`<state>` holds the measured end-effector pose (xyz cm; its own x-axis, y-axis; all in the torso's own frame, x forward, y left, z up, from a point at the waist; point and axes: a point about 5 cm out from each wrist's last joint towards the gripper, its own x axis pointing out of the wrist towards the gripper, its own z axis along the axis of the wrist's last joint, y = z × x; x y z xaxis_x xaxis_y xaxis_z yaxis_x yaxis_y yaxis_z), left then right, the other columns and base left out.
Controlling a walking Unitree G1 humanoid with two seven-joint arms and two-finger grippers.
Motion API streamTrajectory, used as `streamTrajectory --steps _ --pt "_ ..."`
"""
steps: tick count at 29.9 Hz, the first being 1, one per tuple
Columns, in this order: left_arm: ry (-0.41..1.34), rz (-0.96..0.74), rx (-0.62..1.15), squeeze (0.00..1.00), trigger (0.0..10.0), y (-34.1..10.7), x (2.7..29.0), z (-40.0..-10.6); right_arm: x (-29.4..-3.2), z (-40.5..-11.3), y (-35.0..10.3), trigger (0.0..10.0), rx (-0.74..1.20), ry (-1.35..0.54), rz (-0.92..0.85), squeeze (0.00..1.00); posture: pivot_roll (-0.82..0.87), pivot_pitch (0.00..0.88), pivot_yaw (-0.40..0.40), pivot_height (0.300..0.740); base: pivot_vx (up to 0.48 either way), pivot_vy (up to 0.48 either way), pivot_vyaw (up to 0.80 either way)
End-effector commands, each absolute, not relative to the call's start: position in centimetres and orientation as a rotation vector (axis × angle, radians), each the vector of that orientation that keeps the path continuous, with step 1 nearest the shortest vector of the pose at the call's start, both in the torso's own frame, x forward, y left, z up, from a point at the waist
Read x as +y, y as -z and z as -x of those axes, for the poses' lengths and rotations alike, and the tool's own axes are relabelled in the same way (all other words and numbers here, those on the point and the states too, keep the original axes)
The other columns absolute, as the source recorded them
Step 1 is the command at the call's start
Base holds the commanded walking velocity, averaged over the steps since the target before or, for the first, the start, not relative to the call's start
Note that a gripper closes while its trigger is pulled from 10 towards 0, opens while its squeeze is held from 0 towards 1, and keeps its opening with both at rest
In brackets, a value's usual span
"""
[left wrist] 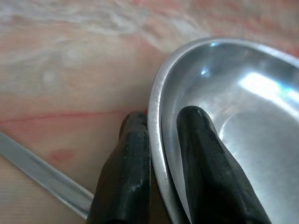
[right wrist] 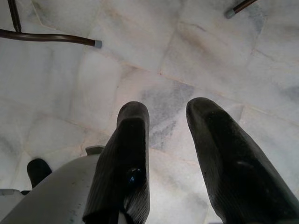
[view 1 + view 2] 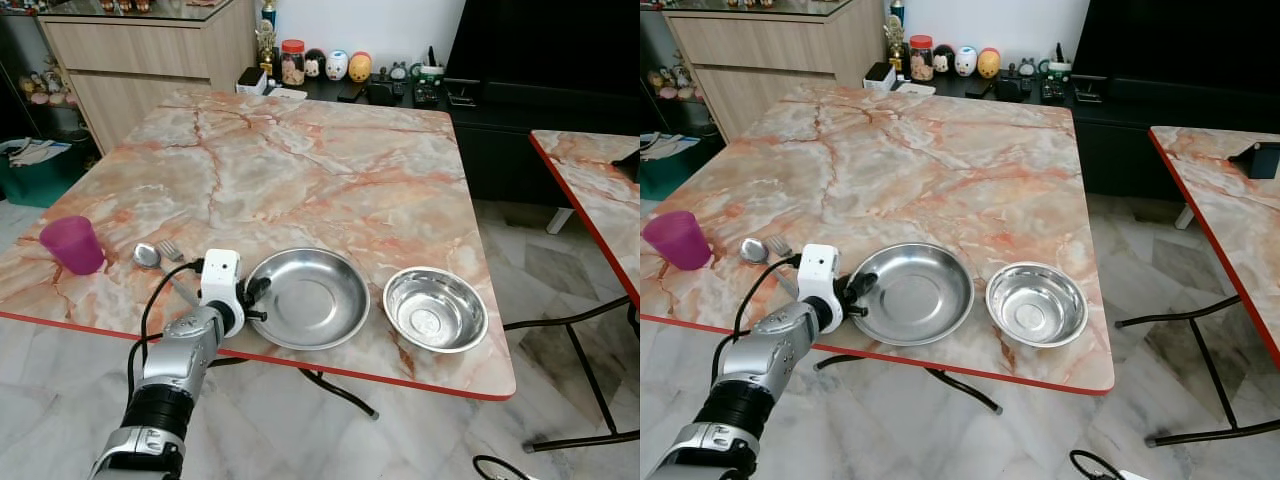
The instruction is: Setting the table
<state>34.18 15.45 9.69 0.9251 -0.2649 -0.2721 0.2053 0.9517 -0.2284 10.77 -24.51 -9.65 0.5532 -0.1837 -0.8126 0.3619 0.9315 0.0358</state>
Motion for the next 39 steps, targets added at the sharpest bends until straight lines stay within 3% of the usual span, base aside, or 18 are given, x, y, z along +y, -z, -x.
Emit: streamTrajectory --steps 1,6,24,30,39 --pt "0.216 0.244 0.276 0.00 10.0 -10.1 15.8 -34.2 -24.9 -10.7 9.6 10.0 0.942 0.319 -0.195 0.00 0.11 0.000 -0.078 0.715 0.000 0.000 0.00" --pt "0.156 0.402 0.231 0.00 10.0 -10.7 16.7 -34.4 -24.9 -10.7 9.6 10.0 0.942 0.319 -0.193 0.00 0.11 0.000 -0.078 0.715 0.000 0.000 0.00" --pt "-0.003 0.675 0.022 0.00 10.0 -12.9 19.1 -34.6 -25.1 -10.7 9.5 10.0 0.941 0.319 -0.181 0.00 0.11 0.000 -0.089 0.715 0.000 0.000 0.00" --pt "0.066 0.598 -0.191 0.00 10.0 -16.7 18.0 -34.3 -25.3 -10.7 9.5 10.0 0.934 0.331 -0.176 0.00 0.10 0.000 -0.094 0.715 0.000 0.000 0.00" --pt "0.126 0.433 -0.243 0.00 10.0 -18.2 17.0 -32.9 -25.3 -10.6 9.5 10.0 0.933 0.339 -0.176 0.00 0.09 0.000 -0.092 0.715 0.000 0.000 0.00"
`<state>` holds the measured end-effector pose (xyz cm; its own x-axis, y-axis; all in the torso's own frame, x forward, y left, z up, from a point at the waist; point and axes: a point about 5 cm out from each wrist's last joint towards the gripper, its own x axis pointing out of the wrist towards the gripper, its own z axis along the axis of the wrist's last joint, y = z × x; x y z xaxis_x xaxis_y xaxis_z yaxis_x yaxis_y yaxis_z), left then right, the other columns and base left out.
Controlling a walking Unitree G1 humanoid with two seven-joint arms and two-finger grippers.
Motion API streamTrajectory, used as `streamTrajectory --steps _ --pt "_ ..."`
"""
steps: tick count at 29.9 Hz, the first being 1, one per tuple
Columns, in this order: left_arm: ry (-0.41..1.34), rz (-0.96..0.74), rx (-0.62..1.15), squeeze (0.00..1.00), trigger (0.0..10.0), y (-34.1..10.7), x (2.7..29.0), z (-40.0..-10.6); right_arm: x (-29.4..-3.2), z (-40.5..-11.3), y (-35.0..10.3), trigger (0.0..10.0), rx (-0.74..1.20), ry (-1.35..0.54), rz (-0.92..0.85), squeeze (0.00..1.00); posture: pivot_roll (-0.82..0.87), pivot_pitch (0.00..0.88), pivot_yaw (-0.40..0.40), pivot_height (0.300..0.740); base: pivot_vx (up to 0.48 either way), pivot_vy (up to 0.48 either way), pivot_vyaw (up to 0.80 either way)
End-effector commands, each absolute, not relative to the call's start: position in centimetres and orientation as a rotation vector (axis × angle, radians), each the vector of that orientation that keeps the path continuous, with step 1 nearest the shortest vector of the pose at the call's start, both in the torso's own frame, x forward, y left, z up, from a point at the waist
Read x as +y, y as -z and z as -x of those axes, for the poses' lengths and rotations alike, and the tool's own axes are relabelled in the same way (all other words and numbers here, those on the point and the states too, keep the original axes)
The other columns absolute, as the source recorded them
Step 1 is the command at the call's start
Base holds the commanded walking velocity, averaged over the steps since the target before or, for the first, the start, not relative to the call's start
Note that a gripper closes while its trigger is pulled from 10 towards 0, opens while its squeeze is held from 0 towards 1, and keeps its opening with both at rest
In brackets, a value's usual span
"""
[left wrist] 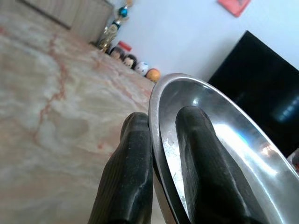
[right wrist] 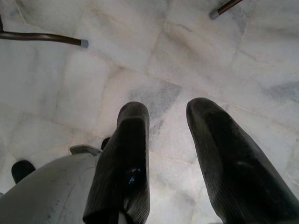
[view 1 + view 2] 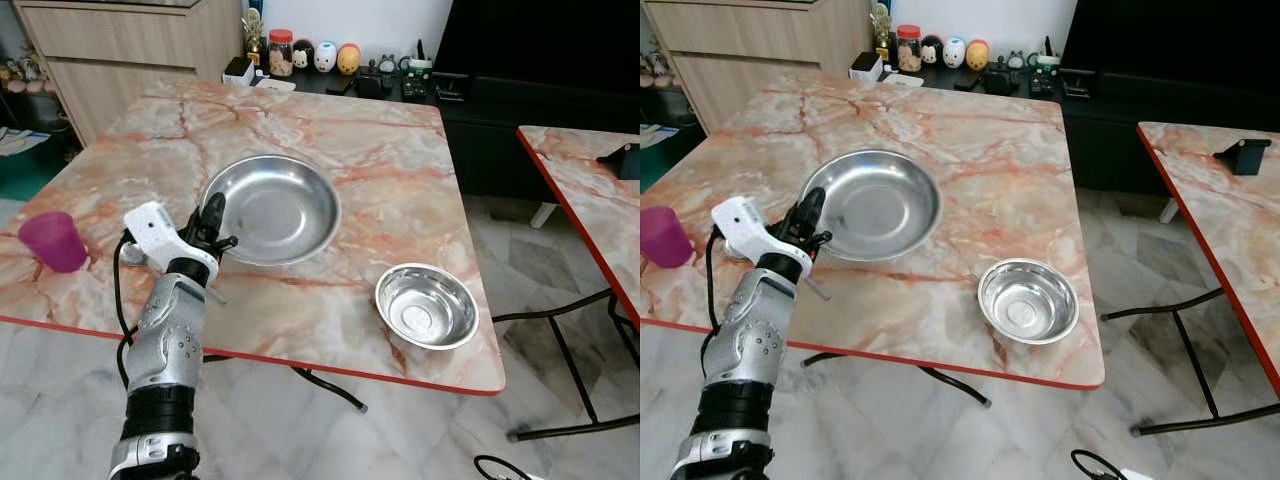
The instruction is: Setting the table
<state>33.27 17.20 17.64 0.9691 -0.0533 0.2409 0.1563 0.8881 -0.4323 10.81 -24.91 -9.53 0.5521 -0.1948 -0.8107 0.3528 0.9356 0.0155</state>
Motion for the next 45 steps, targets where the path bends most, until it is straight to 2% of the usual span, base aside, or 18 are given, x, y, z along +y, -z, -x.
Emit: streamTrajectory --steps 1,6,27,36,45 --pt "0.126 0.433 -0.243 0.00 10.0 -18.2 17.0 -32.9 -25.3 -10.6 9.5 10.0 0.933 0.339 -0.176 0.00 0.09 0.000 -0.092 0.715 0.000 0.000 0.00" --pt "0.076 0.419 -0.230 0.00 10.0 -17.4 17.6 -32.7 -25.3 -10.6 9.5 10.0 0.939 0.337 -0.174 0.00 0.10 0.000 -0.096 0.715 0.000 -0.118 0.00" --pt "0.078 0.394 -0.247 0.00 10.0 -18.0 17.1 -33.0 -25.3 -10.5 9.5 10.0 0.948 0.345 -0.170 0.00 0.09 0.000 -0.092 0.715 0.000 -0.441 0.00" --pt "0.076 0.411 -0.341 0.00 10.0 -20.8 17.7 -33.3 -25.3 -10.5 9.5 10.0 0.948 0.341 -0.170 0.00 0.09 0.000 -0.093 0.715 0.000 -0.480 0.00" --pt "0.115 0.432 -0.373 0.00 10.0 -22.2 16.7 -33.3 -25.3 -10.5 9.5 10.0 0.955 0.331 -0.165 0.00 0.09 0.000 -0.093 0.715 0.000 -0.480 0.00"
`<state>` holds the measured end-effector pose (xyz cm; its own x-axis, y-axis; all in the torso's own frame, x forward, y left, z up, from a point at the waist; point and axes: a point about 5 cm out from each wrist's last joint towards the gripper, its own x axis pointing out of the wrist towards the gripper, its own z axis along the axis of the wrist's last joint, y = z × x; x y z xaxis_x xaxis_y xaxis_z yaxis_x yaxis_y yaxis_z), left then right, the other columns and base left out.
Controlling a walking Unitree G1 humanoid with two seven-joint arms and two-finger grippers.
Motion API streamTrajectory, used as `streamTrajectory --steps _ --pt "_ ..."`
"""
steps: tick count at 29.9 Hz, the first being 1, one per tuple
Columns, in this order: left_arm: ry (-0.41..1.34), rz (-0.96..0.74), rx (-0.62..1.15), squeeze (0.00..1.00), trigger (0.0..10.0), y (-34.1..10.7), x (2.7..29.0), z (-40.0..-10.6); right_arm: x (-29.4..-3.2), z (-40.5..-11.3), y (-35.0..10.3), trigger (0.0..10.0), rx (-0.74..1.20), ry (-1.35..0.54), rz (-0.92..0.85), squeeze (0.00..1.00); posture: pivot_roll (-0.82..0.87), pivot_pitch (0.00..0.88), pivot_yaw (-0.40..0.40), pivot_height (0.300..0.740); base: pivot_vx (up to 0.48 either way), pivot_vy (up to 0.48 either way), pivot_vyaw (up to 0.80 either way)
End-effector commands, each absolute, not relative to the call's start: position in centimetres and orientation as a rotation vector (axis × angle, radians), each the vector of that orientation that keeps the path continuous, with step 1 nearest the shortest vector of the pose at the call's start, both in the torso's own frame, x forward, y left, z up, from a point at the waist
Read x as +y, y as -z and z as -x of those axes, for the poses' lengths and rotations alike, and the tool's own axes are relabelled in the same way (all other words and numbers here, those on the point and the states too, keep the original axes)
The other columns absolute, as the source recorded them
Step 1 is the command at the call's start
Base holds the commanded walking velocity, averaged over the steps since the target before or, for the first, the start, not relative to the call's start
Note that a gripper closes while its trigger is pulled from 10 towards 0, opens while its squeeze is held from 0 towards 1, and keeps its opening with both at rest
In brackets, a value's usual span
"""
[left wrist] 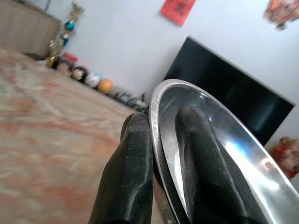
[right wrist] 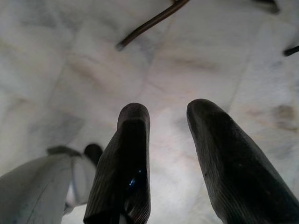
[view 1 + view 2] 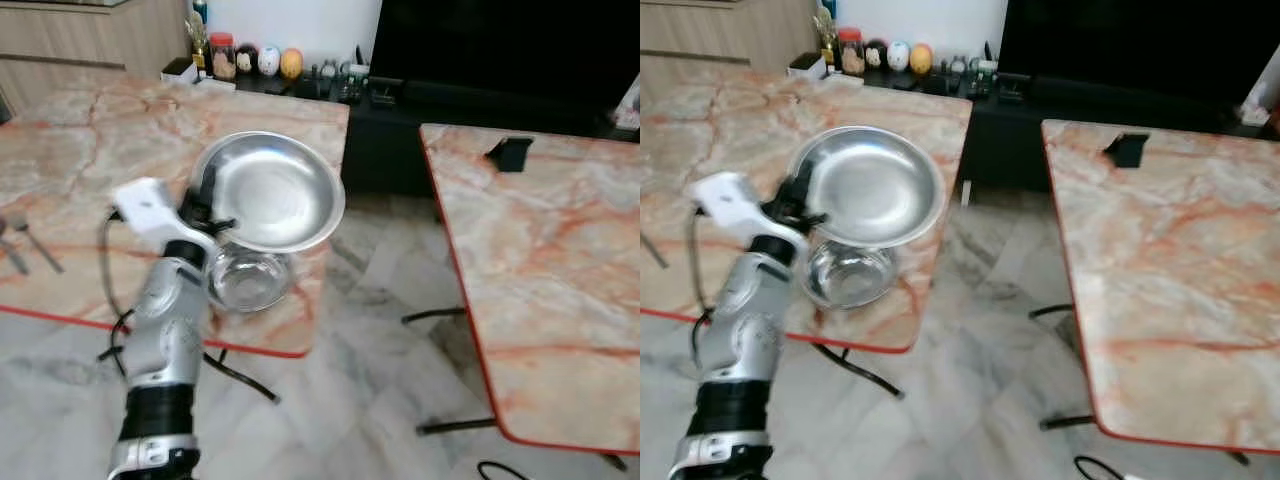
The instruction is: Setting the table
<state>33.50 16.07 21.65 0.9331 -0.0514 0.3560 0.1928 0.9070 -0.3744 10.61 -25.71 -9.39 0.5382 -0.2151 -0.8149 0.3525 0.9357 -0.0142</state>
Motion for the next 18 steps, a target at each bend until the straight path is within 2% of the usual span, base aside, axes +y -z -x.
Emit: streamTrajectory --steps 1,18 --pt "0.115 0.434 -0.372 0.00 10.0 -22.15 16.65 -33.31 -25.33 -10.50 9.56 10.0 0.959 0.327 -0.162 0.00 0.09 0.000 -0.093 0.715 0.000 -0.480 0.00" --pt "0.127 0.445 -0.369 0.00 10.0 -22.30 16.28 -33.35 -25.28 -10.44 9.63 10.0 0.978 0.318 -0.152 0.00 0.08 0.000 -0.092 0.715 0.000 -0.480 0.00"
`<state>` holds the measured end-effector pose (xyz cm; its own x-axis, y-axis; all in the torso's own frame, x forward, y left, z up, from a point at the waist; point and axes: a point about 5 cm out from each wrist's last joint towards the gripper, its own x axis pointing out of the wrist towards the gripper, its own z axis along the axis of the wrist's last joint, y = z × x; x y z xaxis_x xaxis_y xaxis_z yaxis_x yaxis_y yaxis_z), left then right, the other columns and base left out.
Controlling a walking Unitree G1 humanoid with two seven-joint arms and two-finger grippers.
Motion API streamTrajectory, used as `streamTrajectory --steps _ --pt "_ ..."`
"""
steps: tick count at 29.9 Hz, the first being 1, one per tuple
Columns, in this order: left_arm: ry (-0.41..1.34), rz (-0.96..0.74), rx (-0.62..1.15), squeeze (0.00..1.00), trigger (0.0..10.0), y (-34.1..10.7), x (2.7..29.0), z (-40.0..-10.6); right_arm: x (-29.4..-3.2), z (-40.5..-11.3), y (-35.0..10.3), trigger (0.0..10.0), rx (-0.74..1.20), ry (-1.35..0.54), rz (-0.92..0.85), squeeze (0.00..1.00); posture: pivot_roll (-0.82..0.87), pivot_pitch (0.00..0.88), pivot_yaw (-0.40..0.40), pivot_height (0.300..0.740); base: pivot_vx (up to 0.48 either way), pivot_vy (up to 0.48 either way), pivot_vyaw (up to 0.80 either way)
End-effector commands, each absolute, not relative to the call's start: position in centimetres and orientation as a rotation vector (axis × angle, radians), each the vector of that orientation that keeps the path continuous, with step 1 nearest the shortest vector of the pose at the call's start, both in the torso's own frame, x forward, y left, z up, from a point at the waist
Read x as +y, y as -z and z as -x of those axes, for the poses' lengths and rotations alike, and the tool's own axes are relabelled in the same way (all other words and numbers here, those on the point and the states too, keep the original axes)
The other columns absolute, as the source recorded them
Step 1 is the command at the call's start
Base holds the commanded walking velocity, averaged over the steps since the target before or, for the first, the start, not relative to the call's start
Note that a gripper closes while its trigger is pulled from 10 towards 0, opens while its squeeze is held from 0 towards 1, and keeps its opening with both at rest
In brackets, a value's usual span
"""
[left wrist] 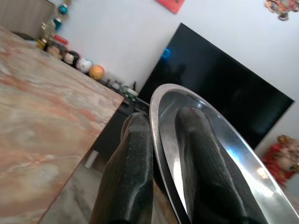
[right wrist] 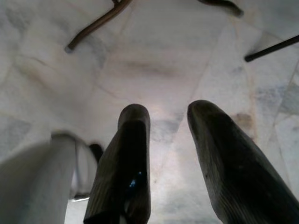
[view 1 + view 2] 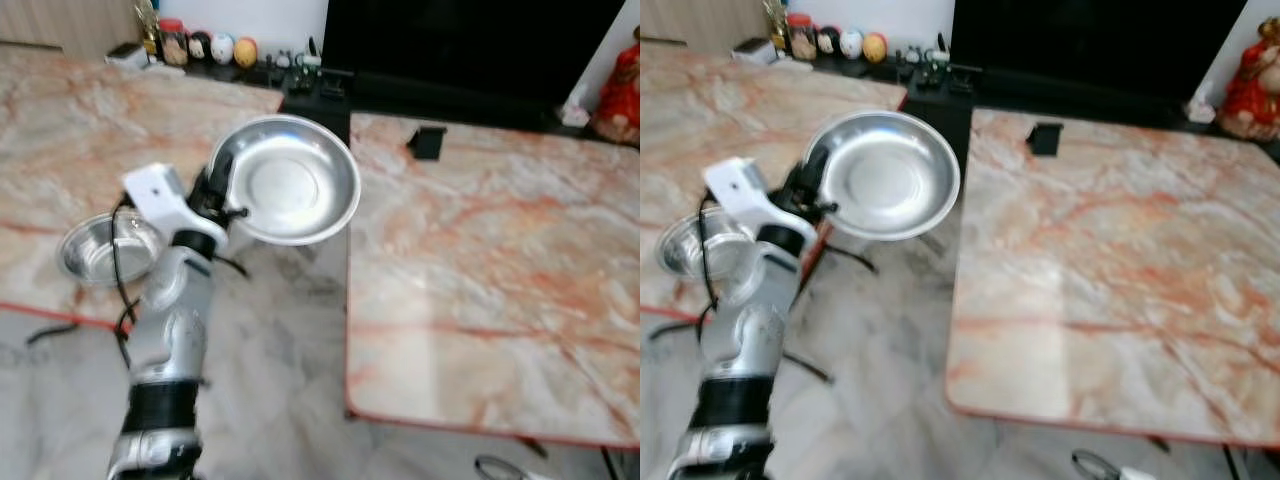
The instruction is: Setting the table
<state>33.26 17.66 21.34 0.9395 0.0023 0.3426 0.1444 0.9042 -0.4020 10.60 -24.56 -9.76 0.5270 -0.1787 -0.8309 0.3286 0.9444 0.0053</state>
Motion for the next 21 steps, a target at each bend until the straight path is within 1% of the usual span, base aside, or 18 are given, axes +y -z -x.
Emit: streamTrajectory --steps 1,19,21 --pt "0.128 0.445 -0.369 0.00 10.0 -22.3 16.2 -33.4 -25.3 -10.4 9.6 10.0 0.980 0.315 -0.150 0.00 0.08 0.000 -0.092 0.715 0.000 -0.480 0.00" --pt "0.151 0.432 -0.339 0.00 10.0 -21.7 15.8 -33.2 -25.2 -10.6 9.6 10.0 0.963 0.339 -0.164 0.00 0.08 0.000 -0.085 0.715 0.000 -0.480 0.00" --pt "0.185 0.378 -0.312 0.00 10.0 -21.1 15.4 -33.1 -25.2 -10.7 9.6 10.0 0.960 0.341 -0.166 0.00 0.08 0.000 -0.083 0.715 0.000 -0.480 0.00"
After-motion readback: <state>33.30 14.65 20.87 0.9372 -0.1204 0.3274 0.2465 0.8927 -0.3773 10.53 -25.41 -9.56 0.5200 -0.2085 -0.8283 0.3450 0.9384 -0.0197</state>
